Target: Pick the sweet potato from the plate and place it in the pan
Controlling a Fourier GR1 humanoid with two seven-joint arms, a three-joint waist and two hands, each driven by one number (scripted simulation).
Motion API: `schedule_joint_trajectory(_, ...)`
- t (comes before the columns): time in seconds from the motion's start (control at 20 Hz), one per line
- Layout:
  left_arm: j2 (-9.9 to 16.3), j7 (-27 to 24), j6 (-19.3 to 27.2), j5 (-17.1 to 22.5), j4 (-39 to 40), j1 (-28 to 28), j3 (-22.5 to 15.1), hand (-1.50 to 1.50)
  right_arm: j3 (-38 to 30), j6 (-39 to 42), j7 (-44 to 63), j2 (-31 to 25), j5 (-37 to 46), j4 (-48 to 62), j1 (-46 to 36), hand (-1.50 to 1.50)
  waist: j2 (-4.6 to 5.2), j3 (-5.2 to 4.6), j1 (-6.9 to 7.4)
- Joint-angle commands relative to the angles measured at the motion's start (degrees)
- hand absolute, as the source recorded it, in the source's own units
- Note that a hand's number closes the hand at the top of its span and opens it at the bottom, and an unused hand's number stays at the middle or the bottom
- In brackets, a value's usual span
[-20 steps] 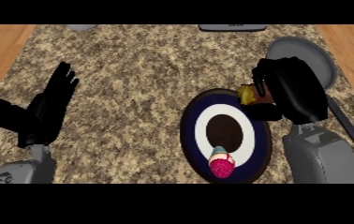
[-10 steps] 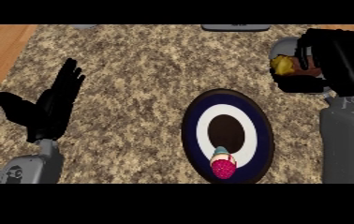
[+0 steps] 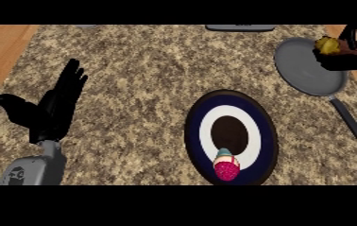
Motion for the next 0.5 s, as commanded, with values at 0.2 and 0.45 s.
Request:
schedule_joint_trajectory(0.2,0.82,0.16,-1.47,0.73,-0.87,0.06,0.78,0.0,-5.48,-10.59,-13.99,-10.47,-3.17,30.44,-8.87,1.5,0.37,0.06,1.29)
schedule_joint_trajectory(0.45,0.57,2.02,-2.24,1.32,-1.12,-1.66,-0.07,0.0,-5.49,-17.96,-21.37,-9.61,-2.58,42.63,-9.38,1.5,0.83,0.17,2.47)
